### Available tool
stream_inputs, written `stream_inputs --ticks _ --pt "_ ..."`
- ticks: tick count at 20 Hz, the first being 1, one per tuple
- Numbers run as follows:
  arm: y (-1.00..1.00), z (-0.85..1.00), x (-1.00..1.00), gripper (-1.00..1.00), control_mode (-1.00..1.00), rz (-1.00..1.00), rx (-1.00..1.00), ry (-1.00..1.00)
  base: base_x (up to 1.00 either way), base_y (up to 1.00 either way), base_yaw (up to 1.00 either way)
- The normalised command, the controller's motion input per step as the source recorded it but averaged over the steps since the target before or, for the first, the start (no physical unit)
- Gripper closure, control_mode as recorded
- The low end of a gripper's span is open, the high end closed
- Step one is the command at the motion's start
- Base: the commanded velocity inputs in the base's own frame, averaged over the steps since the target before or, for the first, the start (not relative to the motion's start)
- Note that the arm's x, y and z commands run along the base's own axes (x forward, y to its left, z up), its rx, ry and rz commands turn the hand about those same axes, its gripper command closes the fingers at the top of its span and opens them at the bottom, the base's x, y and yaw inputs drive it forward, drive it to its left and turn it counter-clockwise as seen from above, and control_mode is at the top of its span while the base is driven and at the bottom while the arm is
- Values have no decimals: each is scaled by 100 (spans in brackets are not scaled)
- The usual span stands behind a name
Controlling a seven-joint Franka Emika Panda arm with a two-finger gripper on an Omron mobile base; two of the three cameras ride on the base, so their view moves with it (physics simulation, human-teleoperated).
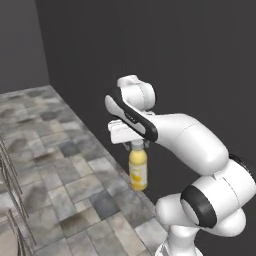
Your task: There is a wine glass and glass cup on the dining counter. Place the wine bottle next to the wine glass and the juice bottle next to the glass cup.
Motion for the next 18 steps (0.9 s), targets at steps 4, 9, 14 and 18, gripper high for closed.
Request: stream_inputs --ticks 4,9,14,18 --pt "0 0 0 100 100 0 0 0 83 -3 32" --pt "0 0 0 100 100 0 0 0 80 -2 36" --pt "0 0 0 100 100 0 0 0 78 0 39" --pt "0 0 0 100 100 0 0 0 72 0 49"
